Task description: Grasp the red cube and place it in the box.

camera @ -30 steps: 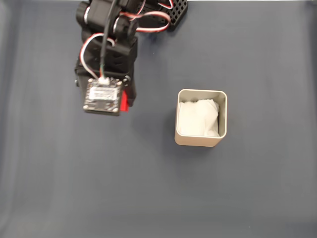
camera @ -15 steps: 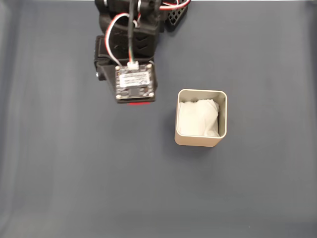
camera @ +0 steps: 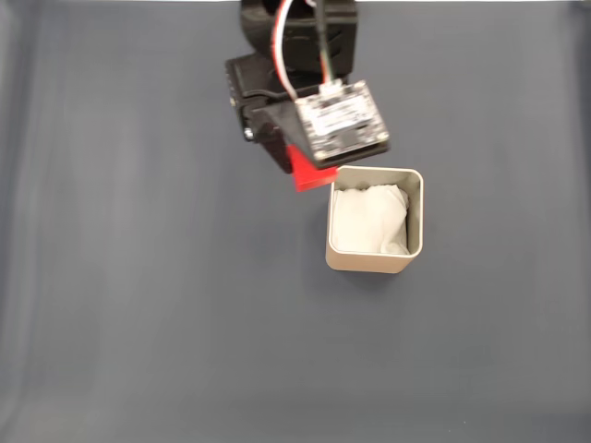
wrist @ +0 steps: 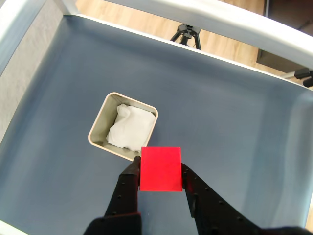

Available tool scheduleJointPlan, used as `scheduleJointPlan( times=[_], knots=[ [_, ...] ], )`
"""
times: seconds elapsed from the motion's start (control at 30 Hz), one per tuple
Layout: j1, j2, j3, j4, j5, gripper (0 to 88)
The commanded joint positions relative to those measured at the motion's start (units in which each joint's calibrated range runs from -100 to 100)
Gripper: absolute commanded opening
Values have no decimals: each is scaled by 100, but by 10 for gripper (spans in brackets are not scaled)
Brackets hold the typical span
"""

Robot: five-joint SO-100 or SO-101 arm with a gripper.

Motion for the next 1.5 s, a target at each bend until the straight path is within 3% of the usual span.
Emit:
scheduleJointPlan(
  times=[0.0, 0.43, 1.47],
  knots=[
    [-214, -227, -284, 40, 59, 3],
    [-669, 303, -384, -304, 49, 3],
    [-826, 825, -466, -991, 20, 6]
  ],
)
